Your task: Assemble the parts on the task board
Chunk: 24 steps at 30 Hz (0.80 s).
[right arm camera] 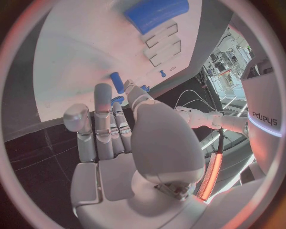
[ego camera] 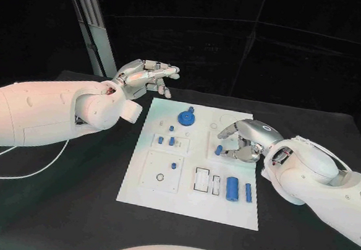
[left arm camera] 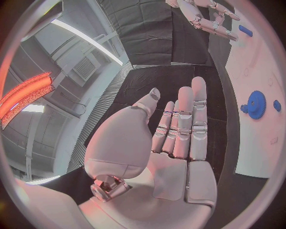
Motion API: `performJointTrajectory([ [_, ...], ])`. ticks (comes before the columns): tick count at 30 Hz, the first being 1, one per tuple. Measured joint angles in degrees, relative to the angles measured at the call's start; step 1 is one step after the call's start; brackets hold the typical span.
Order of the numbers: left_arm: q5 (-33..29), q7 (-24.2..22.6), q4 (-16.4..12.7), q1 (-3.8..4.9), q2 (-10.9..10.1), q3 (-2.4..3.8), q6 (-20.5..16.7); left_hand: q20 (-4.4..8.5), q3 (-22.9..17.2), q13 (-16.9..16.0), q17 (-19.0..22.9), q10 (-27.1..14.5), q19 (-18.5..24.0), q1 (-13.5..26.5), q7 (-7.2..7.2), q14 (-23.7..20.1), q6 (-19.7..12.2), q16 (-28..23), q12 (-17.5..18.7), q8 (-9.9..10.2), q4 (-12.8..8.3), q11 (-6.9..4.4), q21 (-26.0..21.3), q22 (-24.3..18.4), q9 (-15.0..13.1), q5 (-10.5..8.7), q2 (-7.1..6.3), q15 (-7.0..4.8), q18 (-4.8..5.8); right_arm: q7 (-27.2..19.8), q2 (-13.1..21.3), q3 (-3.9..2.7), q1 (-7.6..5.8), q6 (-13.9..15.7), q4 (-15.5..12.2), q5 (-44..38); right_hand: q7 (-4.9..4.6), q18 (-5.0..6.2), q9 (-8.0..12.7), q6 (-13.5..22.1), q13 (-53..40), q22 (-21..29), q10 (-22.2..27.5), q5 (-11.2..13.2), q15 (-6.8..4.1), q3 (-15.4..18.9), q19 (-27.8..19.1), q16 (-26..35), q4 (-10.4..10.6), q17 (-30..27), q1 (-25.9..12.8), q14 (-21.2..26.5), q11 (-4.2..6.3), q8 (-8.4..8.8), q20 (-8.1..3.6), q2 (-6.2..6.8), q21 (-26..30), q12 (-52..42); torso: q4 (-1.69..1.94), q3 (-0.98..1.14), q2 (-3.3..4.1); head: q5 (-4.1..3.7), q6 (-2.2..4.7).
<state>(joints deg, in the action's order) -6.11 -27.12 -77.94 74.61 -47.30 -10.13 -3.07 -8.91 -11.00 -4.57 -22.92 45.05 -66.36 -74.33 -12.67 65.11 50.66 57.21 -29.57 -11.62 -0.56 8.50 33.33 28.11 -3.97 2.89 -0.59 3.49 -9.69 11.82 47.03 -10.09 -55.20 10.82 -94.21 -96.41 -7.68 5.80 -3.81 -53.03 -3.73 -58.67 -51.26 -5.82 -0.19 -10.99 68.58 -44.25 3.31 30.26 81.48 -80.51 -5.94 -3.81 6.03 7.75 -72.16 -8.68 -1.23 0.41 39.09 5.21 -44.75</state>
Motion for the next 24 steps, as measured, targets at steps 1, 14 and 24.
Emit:
performJointTrajectory([
  [1,0.0,0.02,0.01,0.0,0.0,0.0,0.03,0.0,0.0,0.0,0.0,0.0,0.0,0.0,0.0,0.0,0.0,0.0,0.0,0.0,0.0,0.0,0.0,0.0,0.0,0.0,0.0,0.0,0.0,0.11,-0.09,0.0,0.0,-0.3,0.14,-0.01,0.0,0.0,-0.03,0.0,0.0,0.0,0.0,0.0,0.21,0.23,0.03,0.0,0.09,-0.07,0.31,-0.21,0.0,0.0,0.03,-0.31,0.0,-0.26,0.0,0.0,0.01,0.0,0.0],
  [14,0.0,0.12,0.0,0.0,0.01,-0.03,0.27,0.0,0.0,-0.01,0.0,0.0,0.0,0.0,0.0,0.0,0.0,0.0,0.0,0.0,0.0,0.0,0.0,0.01,0.0,0.0,0.0,0.0,0.0,0.69,-1.56,-0.02,-0.02,-3.43,1.55,-0.16,-0.88,-0.01,-0.21,-2.95,0.08,-2.49,-7.41,0.0,0.39,-0.13,2.5,-1.14,0.11,0.34,1.9,-1.0,0.53,0.01,0.62,-3.26,-1.15,-3.77,0.02,-0.02,0.02,0.01,-0.13],
  [24,0.0,0.16,0.08,0.0,0.0,-0.04,0.33,0.0,0.0,-0.01,0.05,0.0,0.0,0.0,0.0,-0.21,0.0,0.0,0.01,0.0,0.0,0.0,0.0,-0.06,0.0,0.0,0.0,-0.21,0.0,0.21,-1.99,-0.01,-0.02,-4.25,1.09,-0.22,-0.86,-0.01,-0.21,-3.34,0.13,-3.65,-8.94,-0.22,0.18,-1.09,3.12,-1.96,0.39,1.15,2.13,-1.2,0.93,0.01,0.41,-3.49,-1.94,-3.77,-0.02,0.02,0.01,0.09,-0.27],
])
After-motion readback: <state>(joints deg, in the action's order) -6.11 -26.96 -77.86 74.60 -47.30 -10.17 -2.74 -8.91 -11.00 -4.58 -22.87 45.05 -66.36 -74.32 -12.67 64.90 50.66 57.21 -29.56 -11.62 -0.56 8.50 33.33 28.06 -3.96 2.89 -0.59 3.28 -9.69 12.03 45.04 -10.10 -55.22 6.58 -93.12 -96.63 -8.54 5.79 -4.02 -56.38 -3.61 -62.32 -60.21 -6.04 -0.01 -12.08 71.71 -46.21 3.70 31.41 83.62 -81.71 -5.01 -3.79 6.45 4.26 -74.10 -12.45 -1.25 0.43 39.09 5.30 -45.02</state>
